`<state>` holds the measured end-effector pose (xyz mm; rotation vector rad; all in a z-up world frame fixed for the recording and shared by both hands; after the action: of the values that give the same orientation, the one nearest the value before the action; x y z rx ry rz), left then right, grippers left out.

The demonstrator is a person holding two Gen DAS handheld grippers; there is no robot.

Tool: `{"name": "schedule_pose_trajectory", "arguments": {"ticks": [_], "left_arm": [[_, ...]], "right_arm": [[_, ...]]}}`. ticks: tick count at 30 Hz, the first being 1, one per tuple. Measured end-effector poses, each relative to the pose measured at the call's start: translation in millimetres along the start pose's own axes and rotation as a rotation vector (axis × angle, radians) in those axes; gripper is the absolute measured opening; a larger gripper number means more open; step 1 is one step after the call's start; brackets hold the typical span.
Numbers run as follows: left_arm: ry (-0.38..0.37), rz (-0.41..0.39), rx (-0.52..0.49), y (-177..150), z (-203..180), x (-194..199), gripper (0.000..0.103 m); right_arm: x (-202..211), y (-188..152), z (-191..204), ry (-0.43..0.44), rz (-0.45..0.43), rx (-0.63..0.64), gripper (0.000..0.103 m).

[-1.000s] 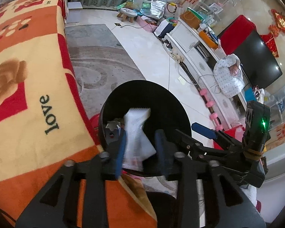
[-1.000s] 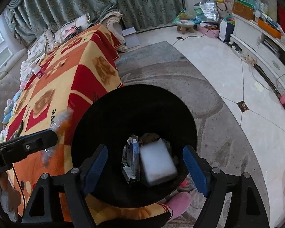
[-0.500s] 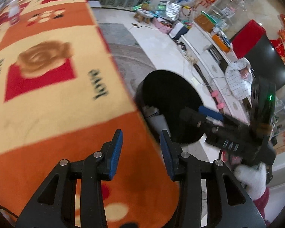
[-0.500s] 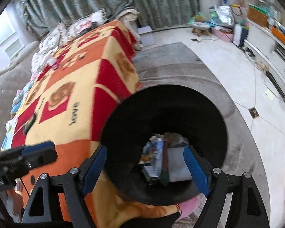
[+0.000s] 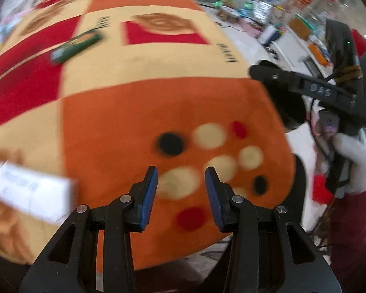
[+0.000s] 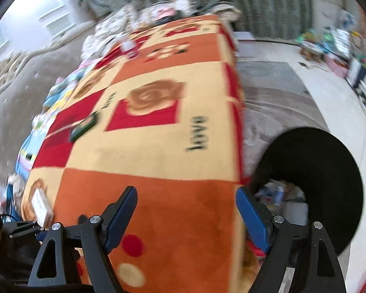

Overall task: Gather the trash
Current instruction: 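Move both open tools back over the blanket, then grasp the white Escitalopram box with the left tool while the right tool grasps the green cracker packet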

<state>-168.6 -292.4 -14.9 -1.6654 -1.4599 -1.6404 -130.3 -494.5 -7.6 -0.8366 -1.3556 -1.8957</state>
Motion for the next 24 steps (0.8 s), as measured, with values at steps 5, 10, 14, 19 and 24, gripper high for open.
{"name": "schedule_pose_trajectory", "arguments": {"ticks": [5, 10, 14, 19, 24], "left_arm": [[0.062, 0.012, 0.122, -29, 63, 16, 0.038], [0.11, -0.011, 0.246, -40, 120, 31, 0.038], [0.146, -0.055, 0.303, -39, 158, 48, 0.038], [0.175, -0.105, 0.398, -39, 213, 68, 0.038], [0.146, -0.124, 0.441, -42, 228, 81, 0.038]], "right_arm": [[-25, 3, 56, 0.055, 0.042, 0.085, 0.081], [-60, 17, 115, 0.088, 0.074, 0.158, 0.081], [-87, 41, 152, 0.085, 0.078, 0.196, 0.081], [-131, 91, 191, 0.016, 0.072, 0.231, 0.081], [-175, 127, 218, -0.075, 0.058, 0.273, 0.081]]}}
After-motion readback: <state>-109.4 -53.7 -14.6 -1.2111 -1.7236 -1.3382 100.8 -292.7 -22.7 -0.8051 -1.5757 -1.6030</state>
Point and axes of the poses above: each gripper's, at about its wrist camera, not at the fingertips, and x roughly against the way its jaws point, z to its left, y to its top, the point moved 7 cm from there along -x, roughly the way its jaws point, and after that the axes turned 2 degrees about -z, right-handed, at the moved point
